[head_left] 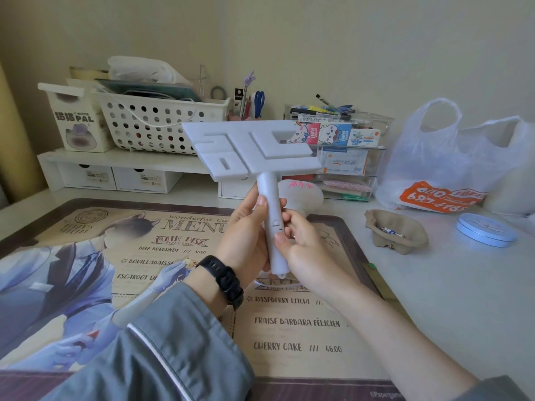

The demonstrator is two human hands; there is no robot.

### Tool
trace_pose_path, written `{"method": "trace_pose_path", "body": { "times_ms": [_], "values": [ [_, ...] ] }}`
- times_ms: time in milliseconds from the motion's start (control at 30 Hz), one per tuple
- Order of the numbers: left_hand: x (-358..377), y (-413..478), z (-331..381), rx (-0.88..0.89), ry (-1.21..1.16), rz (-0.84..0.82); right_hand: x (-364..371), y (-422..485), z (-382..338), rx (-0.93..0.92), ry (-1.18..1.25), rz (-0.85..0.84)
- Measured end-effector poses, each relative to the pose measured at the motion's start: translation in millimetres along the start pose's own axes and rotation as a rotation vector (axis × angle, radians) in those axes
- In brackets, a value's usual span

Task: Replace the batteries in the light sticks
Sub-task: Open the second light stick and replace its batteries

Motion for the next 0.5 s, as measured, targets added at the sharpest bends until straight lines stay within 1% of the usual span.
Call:
{"method": "trace_pose_path", "body": {
  "times_ms": [100, 167, 267, 300, 367, 400, 433, 467, 500],
  "values": [
    [-5.7, 1.6, -0.9, -0.018, 0.011, 0.036, 2.2, -1.4, 8.9, 0.107, 0.068, -0.118],
    [-8.1, 2.1, -1.8, -0.024, 0.001, 0.058, 2.1, -2.3, 11.8, 0.119, 0.056, -0.140],
    [-10.5, 1.4, -3.1, -0.031, 0.008, 0.083, -2.0, 0.9, 8.9, 0.030, -0.073, -0.049],
    [-11.4, 1.5, -2.6, -0.028, 0.031, 0.092, 0.0, 1.8, 7.7, 0.007, -0.082, -0.047],
    [-14.3, 2.4, 4.0, 0.004, 0.086, 0.125, 2.9, 4.0, 4.5, -0.023, -0.002, -0.064],
    [-17.5, 3.3, 10.4, 0.040, 0.125, 0.154, 1.4, 4.7, 1.1, -0.044, 0.043, -0.054],
    [-22.7, 3.8, 18.8, 0.086, 0.188, 0.199, -4.2, 4.9, -4.4, -0.091, 0.030, -0.015],
    [-30.7, 4.3, 27.4, 0.131, 0.283, 0.265, -12.6, 5.0, -12.4, -0.168, -0.071, 0.048],
    [-38.9, 2.5, 37.5, 0.175, 0.408, 0.339, -21.5, 3.9, -20.8, -0.254, -0.264, 0.120]
  ]
}}
Point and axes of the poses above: each hand's wrist, its own y-axis towards the middle knuckle, its own x-axis out of the palm, z = x × y, the point moved 9 cm from there along y, towards the middle knuckle, and after that the axes turned 14 degrees about y, right-handed, at the moved point
